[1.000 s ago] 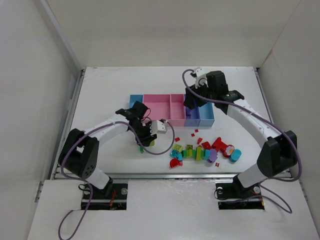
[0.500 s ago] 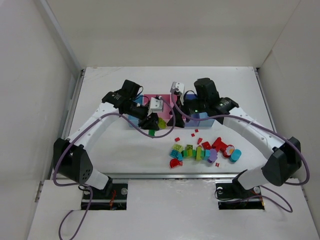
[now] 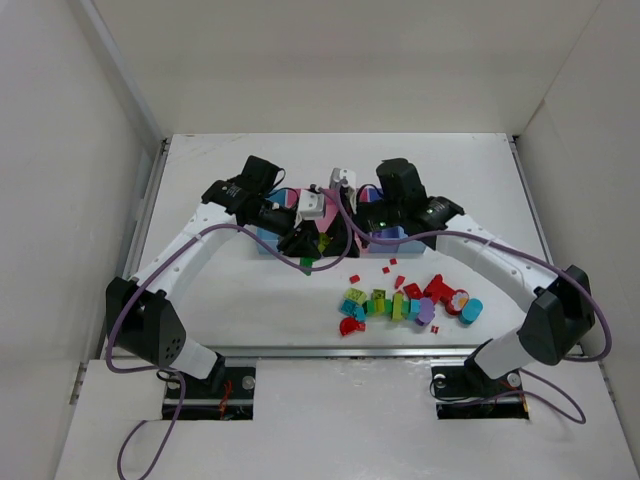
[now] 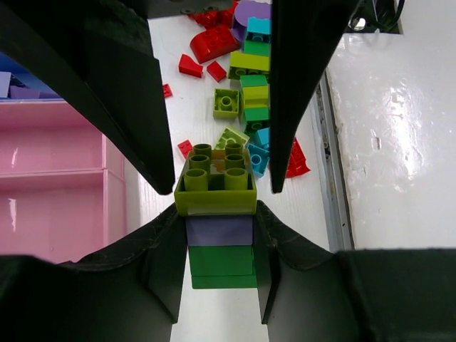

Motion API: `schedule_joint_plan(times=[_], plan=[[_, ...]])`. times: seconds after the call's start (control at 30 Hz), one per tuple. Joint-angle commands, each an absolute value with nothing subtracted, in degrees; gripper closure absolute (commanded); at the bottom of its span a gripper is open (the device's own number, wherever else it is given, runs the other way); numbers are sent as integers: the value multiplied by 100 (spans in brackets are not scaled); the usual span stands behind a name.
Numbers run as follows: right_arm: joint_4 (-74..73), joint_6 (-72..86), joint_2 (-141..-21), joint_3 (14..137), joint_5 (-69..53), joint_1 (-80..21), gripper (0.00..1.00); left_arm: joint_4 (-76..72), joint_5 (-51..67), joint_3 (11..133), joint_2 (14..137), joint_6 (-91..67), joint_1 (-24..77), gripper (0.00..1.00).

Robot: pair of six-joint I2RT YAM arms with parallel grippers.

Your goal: Sort the legos into containers by color

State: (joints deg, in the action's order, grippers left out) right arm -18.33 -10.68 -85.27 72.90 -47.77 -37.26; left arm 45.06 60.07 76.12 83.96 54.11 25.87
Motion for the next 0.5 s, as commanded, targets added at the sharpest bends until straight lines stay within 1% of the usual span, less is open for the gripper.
schedule_joint_plan(times=[0.0, 0.13, 0.17, 0.23, 0.27, 0.4, 0.47], plan=[[-1424, -1011, -8604, 7505, -4887, -3797, 42, 4536, 6415, 7822, 8376, 5257, 2584, 100], [-1424, -888, -8719, 7628, -4764, -3797, 47, 4474, 6486, 7822, 8376, 5151, 2584, 100], [-1424, -835, -8719, 7629, -4694, -3797, 56, 4474, 6486, 7822, 8376, 5150, 2584, 100], [-1424, -835, -8719, 7629, -4614, -3797, 66, 4474, 6486, 7822, 8376, 5150, 2584, 100], [-1424, -783, -8719, 7629, -4527, -3797, 81, 4474, 6321, 7700, 8376, 5150, 2584, 100], [-1424, -730, -8604, 7567, -4281, -3797, 100, 4474, 6013, 7358, 8323, 5150, 2523, 100], [-1424, -634, -8438, 7366, -4105, -3596, 100, 4474, 5846, 7182, 8323, 5150, 2452, 100]])
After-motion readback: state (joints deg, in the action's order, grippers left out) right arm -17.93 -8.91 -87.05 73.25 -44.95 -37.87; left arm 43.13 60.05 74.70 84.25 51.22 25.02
